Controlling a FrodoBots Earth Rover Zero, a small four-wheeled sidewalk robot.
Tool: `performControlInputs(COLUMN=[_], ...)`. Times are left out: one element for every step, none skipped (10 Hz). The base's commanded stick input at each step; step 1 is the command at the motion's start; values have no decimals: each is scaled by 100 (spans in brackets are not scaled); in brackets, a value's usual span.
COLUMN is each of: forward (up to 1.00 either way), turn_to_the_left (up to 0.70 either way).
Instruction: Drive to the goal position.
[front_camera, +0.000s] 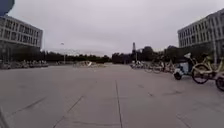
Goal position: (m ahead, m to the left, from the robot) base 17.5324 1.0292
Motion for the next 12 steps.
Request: performControlInputs(forward=[70,70,70,70,70,70,70,70,70,70,70,70], turn_to_the_left=[0,0,0,0,0,0,0,0,0,0,0,0])
